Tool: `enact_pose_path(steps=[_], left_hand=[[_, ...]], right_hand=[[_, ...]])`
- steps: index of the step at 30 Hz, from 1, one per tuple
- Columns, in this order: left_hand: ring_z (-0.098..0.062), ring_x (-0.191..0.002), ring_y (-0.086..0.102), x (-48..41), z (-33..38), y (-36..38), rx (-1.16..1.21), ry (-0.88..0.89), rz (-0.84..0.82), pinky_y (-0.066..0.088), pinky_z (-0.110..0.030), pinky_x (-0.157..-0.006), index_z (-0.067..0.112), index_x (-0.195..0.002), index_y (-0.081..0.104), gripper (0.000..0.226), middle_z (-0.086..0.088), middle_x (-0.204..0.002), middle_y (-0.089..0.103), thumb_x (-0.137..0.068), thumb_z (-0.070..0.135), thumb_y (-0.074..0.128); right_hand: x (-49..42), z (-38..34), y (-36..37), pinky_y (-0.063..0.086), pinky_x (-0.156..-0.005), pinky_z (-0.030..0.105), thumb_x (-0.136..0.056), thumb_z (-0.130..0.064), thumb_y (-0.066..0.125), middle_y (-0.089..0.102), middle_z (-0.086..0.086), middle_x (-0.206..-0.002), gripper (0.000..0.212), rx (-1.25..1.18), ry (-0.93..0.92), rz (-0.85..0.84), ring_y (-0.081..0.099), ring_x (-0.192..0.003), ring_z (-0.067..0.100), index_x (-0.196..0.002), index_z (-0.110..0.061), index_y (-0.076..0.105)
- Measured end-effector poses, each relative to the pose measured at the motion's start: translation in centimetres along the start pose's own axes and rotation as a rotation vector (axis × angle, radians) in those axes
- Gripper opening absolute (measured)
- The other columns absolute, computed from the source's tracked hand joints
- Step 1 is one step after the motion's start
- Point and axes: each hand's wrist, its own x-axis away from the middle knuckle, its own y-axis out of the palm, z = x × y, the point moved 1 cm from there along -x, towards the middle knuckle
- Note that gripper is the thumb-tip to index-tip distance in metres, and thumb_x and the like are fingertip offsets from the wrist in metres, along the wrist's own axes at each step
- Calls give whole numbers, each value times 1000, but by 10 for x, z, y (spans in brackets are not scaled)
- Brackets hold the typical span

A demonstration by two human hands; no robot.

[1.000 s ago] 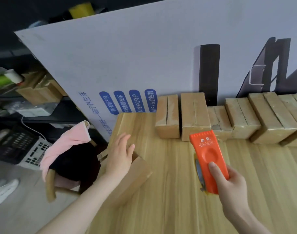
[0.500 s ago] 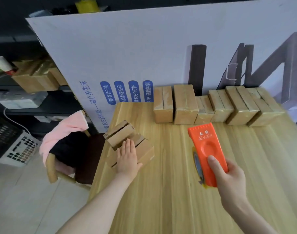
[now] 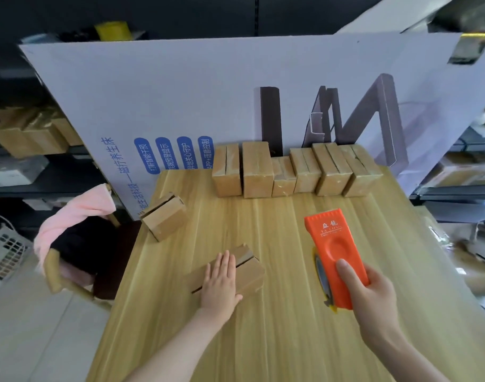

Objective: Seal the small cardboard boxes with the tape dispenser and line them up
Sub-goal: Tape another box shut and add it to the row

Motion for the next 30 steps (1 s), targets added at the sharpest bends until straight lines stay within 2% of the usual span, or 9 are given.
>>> enact_pose_path(steps=[5,10,15,20,21,23,25,27,30], left_hand=[[-24,-147,-16,22,41,5,33,-50,-18,-7,-42,-119,8,-151,-13,97,-7,-159,-19,-92,43,56],[-21,-146,-19,40,103,11,56,-61,-44,-8,-42,-120,10,-151,-15,97,-3,-158,-23,-92,42,56],[-21,-146,-19,57,169,22,43,50,-75,-10,-42,-119,11,-151,-13,99,-4,-159,-21,-91,40,59],[-21,-146,-19,62,218,25,6,230,-119,-10,-44,-119,11,-152,-9,97,-2,-158,-19,-89,53,51],[-22,-147,-15,62,222,26,10,264,-116,-3,-48,-119,11,-153,-4,93,-2,-159,-15,-89,58,44],[-23,-148,7,63,224,33,-28,305,-116,23,-52,-115,9,-152,16,89,-4,-160,7,-85,67,32],[-20,-143,28,59,224,40,-80,309,-120,39,-47,-107,11,-147,33,90,-3,-156,29,-82,73,27],[-19,-141,32,56,221,44,-121,355,-95,36,-43,-110,13,-147,33,90,-1,-155,32,-82,74,26],[-19,-143,28,50,212,43,-172,427,-88,19,-43,-113,13,-149,28,89,0,-156,28,-84,74,25]], right_hand=[[-13,8,-56,53,-43,36,-88,-20,66,64,17,-63,17,-11,4,-98,62,-46,26,-81,-5,66],[-32,12,-108,51,-39,30,-87,-17,67,65,14,-59,11,12,2,-204,63,-45,24,-79,-9,66],[-42,17,-143,57,-47,46,-86,-17,69,67,22,-68,10,32,13,-289,64,-54,33,-78,-11,67],[-44,14,-156,57,-48,50,-86,-18,70,67,20,-66,10,62,-8,-335,65,-55,36,-79,-11,68],[-44,14,-157,56,-48,51,-86,-18,70,67,22,-67,11,71,-16,-341,65,-56,39,-78,-9,67],[-44,12,-158,56,-49,54,-86,-18,70,65,26,-68,13,85,-33,-345,64,-58,45,-78,-7,67],[-43,11,-159,55,-49,54,-85,-17,70,64,27,-69,12,103,-44,-335,63,-58,48,-78,-8,67],[-42,8,-158,55,-50,56,-85,-18,70,66,24,-67,9,109,-51,-322,63,-59,47,-79,-12,68],[-40,1,-158,55,-50,57,-85,-18,70,67,21,-67,7,111,-58,-314,64,-57,43,-79,-15,68]])
